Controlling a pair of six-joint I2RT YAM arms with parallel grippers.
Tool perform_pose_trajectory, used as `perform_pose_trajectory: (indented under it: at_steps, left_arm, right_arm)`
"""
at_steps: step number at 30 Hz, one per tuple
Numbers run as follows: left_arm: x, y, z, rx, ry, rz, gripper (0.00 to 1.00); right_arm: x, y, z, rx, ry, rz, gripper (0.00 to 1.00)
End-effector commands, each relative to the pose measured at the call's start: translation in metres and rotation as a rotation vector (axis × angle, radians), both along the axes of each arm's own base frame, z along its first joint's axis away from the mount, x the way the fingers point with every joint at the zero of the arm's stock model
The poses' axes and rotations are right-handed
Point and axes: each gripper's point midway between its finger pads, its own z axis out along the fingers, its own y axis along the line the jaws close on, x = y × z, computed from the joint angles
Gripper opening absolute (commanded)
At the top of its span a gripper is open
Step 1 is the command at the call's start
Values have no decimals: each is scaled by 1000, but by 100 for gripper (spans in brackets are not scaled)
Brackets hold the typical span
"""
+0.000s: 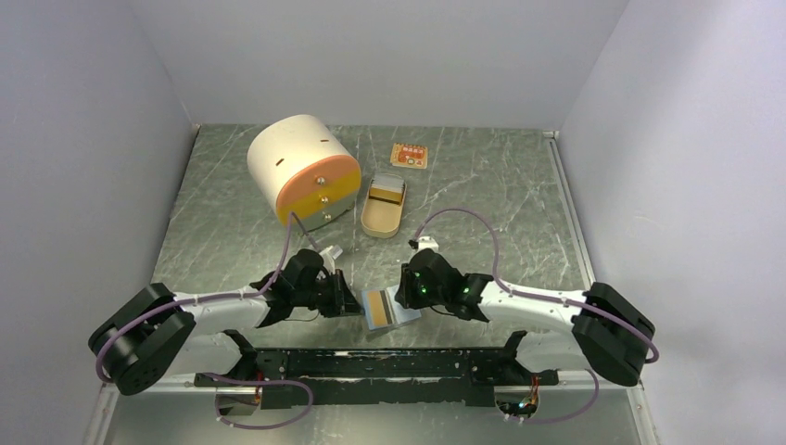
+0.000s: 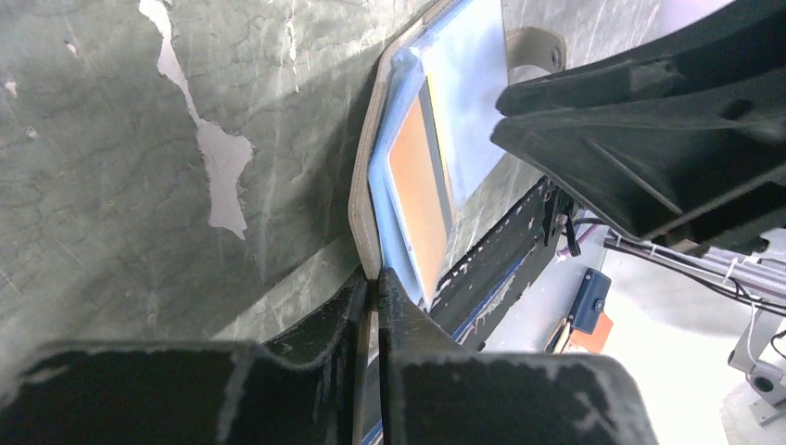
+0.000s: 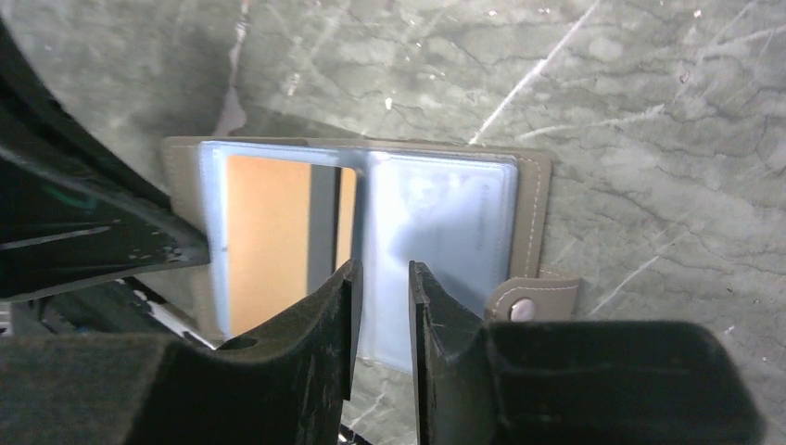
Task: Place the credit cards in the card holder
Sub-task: Turn over the card slot in the card holder.
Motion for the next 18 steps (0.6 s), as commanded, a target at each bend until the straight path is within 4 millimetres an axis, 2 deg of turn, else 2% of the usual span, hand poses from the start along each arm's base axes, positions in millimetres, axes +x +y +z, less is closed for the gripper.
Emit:
perform_pose_trajectory:
  at_steps: [1,7,9,13,18]
  left_arm:
    - [3,-7,15,-44,-24,-42,15]
    - [3,-13,22,-112,-36,-43,33]
    - [3,-16,25,-135,-42,-46,35]
    - [5,-17,23,-136,-46,-38,35]
    - [6,-18,24,-155,-50,-34,27]
  right_arm:
    - [7,-1,-7,-33,-14,-5,29]
    - [-1,-5,-26,-34,25,-12,29]
    - [-3,-5,-30,-31,36,-11,29]
    - [-6,-6,-33,-22,45,-12,29]
    - [-7,-6,-33,-13,47,-13,29]
